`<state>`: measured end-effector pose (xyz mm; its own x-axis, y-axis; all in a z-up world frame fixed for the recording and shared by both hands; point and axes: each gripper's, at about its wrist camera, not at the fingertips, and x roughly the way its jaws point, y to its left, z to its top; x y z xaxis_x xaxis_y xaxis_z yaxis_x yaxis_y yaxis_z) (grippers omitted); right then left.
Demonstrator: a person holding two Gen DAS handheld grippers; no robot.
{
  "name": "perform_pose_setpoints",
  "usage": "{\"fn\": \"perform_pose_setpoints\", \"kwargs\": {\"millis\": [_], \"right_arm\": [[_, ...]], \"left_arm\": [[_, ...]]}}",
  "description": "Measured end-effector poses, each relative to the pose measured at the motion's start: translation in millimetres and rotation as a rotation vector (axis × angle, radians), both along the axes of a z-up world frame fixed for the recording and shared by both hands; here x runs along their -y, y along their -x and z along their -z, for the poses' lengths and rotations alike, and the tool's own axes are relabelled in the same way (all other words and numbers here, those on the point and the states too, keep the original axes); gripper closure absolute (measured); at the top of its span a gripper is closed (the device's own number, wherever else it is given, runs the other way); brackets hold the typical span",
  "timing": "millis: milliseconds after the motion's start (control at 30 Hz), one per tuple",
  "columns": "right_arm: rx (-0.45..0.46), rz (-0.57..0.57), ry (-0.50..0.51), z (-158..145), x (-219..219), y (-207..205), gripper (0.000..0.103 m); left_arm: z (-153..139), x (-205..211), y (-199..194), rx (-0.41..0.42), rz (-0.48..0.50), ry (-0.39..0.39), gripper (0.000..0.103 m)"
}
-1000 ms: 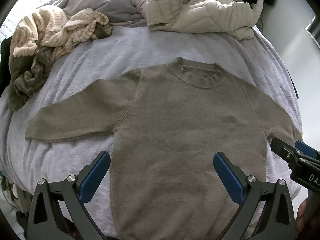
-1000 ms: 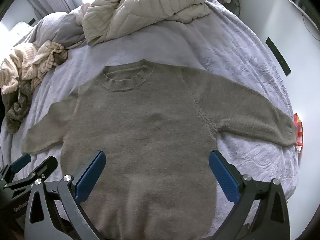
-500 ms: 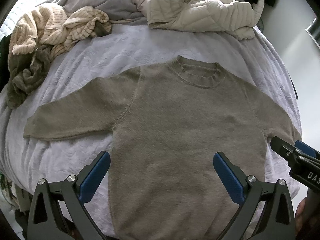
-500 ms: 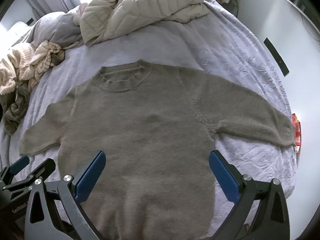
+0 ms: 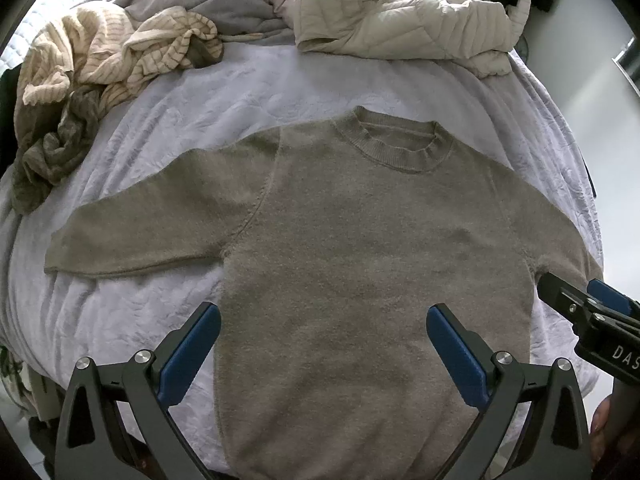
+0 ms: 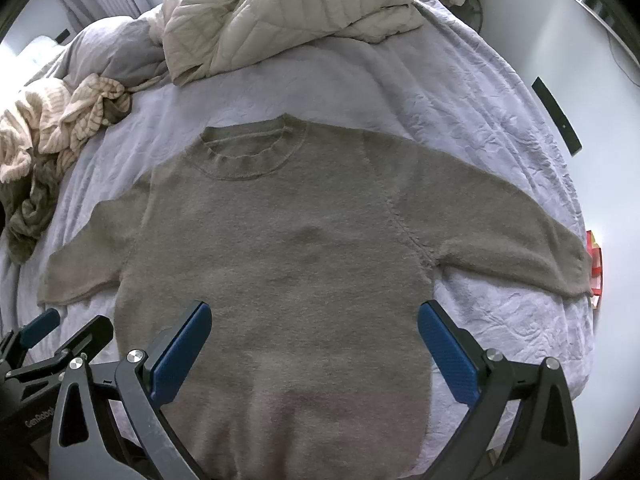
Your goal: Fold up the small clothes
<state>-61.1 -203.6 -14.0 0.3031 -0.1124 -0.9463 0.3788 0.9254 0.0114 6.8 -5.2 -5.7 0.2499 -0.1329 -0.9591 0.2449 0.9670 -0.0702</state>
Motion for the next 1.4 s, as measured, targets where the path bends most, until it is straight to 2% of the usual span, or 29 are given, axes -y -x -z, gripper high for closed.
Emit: {"fn": "perform_pose_setpoints", "kwargs": {"millis": [400,667,1400], "right_arm": [[-0.001,-0.012,0.015,6,-1,-3,0.000],[-0.011,-0.007,-0.011,12,1,-7,0.000],[-0.066,-0.018,-0.018,39,-7,-16,0.000]], "left_arm": [[5,0,1,-0.012,-0.007,0.005,0.000],[11,-5,-2,-0.025,-0.029,0.011,0.000],[42,-12,-12,-0.071,-0.055,0.021,0.000]]}}
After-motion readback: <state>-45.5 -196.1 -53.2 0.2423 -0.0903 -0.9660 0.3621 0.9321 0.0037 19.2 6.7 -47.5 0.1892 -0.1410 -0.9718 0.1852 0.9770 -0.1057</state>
